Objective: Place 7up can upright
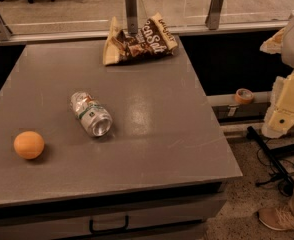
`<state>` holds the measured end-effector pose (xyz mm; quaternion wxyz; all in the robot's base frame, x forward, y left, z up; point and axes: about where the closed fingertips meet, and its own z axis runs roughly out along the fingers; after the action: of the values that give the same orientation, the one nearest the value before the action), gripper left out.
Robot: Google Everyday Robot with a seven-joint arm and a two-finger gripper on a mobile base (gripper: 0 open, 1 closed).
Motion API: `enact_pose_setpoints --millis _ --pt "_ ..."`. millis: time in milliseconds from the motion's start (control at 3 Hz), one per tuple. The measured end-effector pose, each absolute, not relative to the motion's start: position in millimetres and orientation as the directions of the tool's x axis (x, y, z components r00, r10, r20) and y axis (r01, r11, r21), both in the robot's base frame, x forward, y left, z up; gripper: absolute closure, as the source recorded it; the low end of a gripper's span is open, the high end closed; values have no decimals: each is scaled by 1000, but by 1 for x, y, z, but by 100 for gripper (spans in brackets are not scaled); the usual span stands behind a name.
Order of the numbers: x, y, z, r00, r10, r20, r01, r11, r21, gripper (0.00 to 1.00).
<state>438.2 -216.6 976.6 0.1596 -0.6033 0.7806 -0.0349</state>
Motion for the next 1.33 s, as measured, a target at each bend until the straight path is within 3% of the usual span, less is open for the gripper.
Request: enact_pose_setpoints --millis 667,1333 --pt "442 -204 974 -274 -934 -227 -916 326 -233 0" --pt "483 -86 938 -376 -904 -202 -913 399 -83 0"
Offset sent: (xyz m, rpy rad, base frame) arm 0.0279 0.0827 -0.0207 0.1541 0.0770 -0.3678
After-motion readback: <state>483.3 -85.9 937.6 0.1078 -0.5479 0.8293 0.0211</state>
